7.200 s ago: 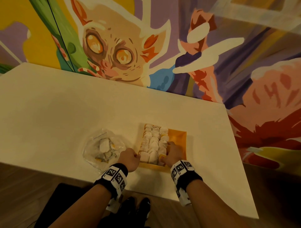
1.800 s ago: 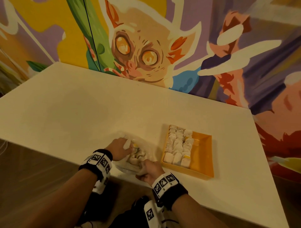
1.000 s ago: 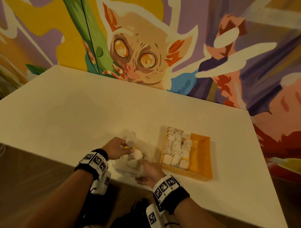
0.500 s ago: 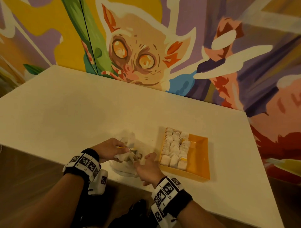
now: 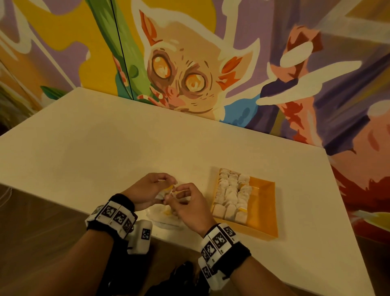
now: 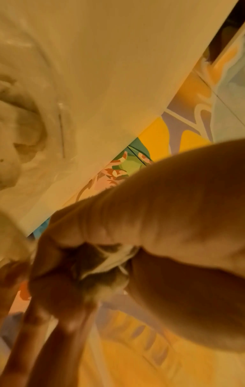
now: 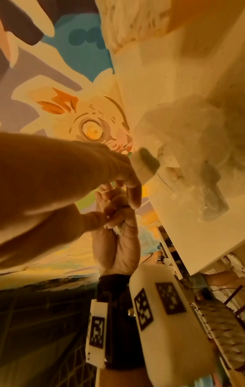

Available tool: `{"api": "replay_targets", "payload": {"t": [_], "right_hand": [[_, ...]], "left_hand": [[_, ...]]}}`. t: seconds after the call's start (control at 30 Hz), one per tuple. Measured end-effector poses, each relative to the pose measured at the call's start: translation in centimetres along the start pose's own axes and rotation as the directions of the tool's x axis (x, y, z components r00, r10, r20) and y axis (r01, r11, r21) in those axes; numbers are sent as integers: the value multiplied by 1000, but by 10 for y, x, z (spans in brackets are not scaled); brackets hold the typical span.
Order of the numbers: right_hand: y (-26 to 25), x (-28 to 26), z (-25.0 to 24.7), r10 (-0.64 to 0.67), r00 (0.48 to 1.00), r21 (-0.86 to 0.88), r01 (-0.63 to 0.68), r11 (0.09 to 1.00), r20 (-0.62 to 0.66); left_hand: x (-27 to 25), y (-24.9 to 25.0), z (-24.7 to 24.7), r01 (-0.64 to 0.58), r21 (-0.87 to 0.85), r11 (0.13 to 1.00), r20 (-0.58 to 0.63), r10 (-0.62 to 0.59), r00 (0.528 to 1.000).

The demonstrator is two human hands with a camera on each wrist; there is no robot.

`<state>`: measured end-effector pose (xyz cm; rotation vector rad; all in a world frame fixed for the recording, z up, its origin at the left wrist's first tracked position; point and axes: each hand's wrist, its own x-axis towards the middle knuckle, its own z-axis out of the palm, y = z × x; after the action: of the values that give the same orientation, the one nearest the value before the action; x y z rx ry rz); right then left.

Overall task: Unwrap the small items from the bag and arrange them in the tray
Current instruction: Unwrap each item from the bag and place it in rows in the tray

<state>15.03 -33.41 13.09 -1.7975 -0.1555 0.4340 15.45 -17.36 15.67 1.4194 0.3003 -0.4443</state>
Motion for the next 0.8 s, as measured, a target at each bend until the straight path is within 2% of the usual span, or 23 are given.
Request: {"api": "replay_targets", "payload": {"t": [0.1,0.2,0.3,0.4,0.5,0.67,0.8], "right_hand": [[0,5,2,14,996,80,-7,997,-83],[-5,7,0,53,993,143,-37,989,-104],[-4,8,-1,64,991,99,-52,994,-120],[-3,8,-5,-5,992,-16,3,1000,-129],[-6,6,-6,-31,992,-43,26,999,-125],[-10,3,-13,-35,992,42,41,998,-125],[-13,2,-26,-154,979,37,160,986,-134]], "left_hand": [[2,-4,11,-13,-56,998,-80,8,997],[1,-5,18,-28,-85,996,-129,17,992],[0,-5,21,-68,-79,995,-181,52,982],[-3,-10,23,-80,-70,994,-195,65,979],[-4,-14,22,-56,-126,990,-211,28,977],[-7,-17,21,-42,-341,939,-286,-61,956],[-7,-17,21,-29,-397,917,-338,-117,934]]}}
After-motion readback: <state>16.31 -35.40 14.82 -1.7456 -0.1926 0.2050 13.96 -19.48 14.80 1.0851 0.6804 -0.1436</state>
